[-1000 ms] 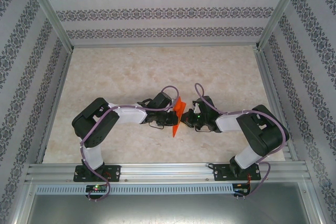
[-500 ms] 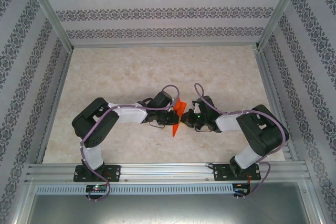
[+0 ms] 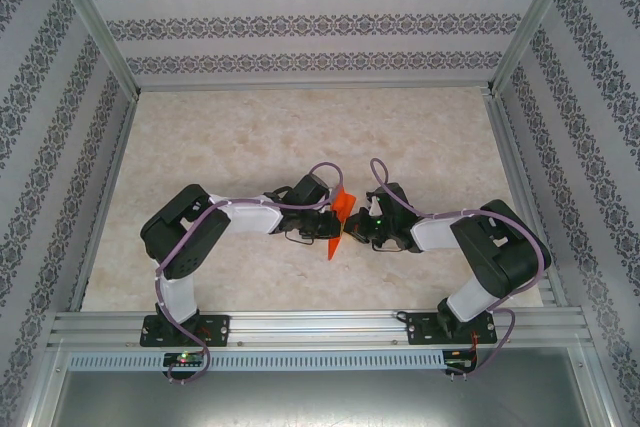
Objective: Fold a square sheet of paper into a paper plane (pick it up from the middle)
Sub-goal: Fold the wing for the fifth time at the center of the table.
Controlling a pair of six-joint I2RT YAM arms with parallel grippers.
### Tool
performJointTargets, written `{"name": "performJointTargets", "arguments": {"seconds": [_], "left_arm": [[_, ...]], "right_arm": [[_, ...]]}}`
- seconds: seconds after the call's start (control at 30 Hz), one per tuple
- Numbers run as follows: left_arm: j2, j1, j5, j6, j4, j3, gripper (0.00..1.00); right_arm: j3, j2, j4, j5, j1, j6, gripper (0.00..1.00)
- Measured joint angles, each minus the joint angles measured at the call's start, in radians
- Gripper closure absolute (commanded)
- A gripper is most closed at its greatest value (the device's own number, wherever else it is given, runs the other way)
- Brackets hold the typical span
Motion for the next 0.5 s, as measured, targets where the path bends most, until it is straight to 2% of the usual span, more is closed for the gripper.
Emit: {"name": "performJointTargets", "arguments": {"seconds": [0.23,0.5], "left_arm": [[-0.004,0.007,0.015,0.001,0.012,-0.001,0.63],[-0.013,0.013,0.021,0.005,0.046,-0.016,0.63]], "right_arm": [[-0.002,-0.032,-0.027,0.01,-0.009,0.0,1.0],[-0.009,-0.075,-0.048,0.026,-0.014,0.0,1.0]]}}
